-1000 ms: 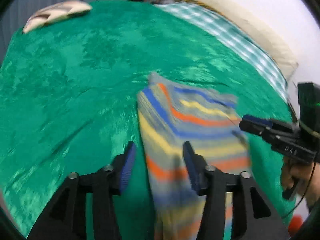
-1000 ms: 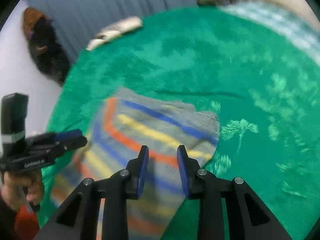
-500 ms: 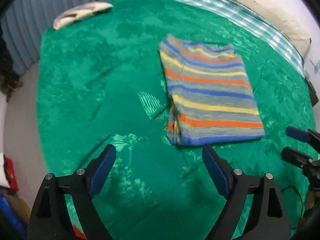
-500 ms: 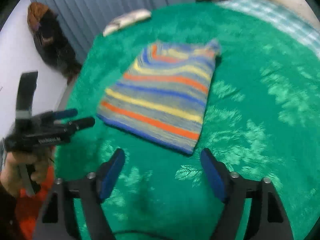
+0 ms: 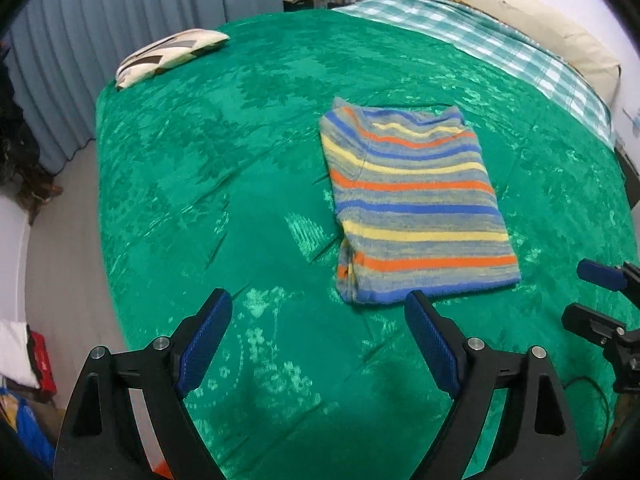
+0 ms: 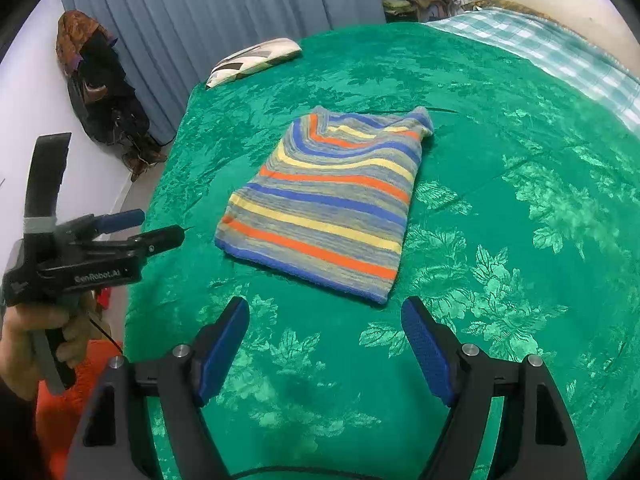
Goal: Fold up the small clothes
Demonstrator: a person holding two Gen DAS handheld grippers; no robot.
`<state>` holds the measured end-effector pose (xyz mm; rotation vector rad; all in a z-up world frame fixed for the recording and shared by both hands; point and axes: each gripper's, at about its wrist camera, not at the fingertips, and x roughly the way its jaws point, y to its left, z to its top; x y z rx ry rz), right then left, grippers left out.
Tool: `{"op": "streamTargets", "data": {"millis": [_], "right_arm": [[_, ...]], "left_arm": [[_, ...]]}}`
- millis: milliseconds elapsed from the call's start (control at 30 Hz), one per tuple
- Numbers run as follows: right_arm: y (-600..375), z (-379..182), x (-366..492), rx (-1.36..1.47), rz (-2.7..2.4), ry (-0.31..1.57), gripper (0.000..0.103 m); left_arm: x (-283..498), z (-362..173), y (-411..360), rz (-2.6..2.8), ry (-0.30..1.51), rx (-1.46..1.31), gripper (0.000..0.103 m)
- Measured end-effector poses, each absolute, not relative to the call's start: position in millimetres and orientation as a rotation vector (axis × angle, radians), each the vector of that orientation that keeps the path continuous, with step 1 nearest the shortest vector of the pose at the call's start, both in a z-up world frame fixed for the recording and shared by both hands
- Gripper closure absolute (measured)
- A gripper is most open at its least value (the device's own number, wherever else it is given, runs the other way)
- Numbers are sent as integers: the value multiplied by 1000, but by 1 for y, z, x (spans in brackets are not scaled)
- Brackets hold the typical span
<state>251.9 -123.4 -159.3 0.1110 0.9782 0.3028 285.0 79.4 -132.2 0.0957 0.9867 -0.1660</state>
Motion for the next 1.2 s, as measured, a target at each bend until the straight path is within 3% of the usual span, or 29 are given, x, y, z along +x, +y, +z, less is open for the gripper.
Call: {"op": "streamTargets", "data": {"millis": [167, 300, 433, 467, 500, 533, 567, 600, 867, 900, 933, 1000, 1033, 1167, 1200], "right_arm": [[-156, -173, 282, 225, 272, 954, 25], [-192, -198, 346, 414, 259, 975, 25], [-190, -228, 403, 477, 284, 999, 29], [-186, -237, 414, 498, 303, 1014, 40], [-178, -246, 423, 524, 344, 1026, 46], [-170, -250, 429, 518, 360, 1033, 59], [-162, -250, 432, 471, 337, 1034, 71], [-151, -243, 434, 404, 317, 1026, 73], [-138, -156, 415, 328, 382, 851, 76], [-138, -152, 415, 332, 387, 844, 75], [-139, -149, 416, 343, 384, 843, 73], [-142, -161, 421, 351, 348, 913, 51], [-140, -169, 423, 339, 320, 957, 26], [-147, -172, 385, 199, 201, 1008, 20], [-144, -166, 368, 150, 188, 1013, 17]], "left_arm": [[338, -143, 98, -267, 972, -109, 11], [406, -182, 82, -321, 1074, -140, 13], [432, -207, 54, -357, 1114, -84, 33], [433, -207, 49, -387, 1103, -104, 42], [434, -207, 46, -415, 1106, -121, 77], [436, -208, 41, -435, 1123, -132, 86], [437, -205, 37, -420, 1119, -119, 87], [435, -198, 35, -414, 1105, -106, 88], [404, -114, 53, -452, 915, -131, 87], [403, -112, 53, -447, 910, -124, 82], [405, -117, 52, -431, 934, -112, 66], [409, -137, 51, -360, 1011, -55, 34], [406, -149, 53, -286, 1047, -12, 37], [345, -153, 61, -198, 1024, 100, 34], [326, -147, 60, -182, 1008, 128, 25]]}}
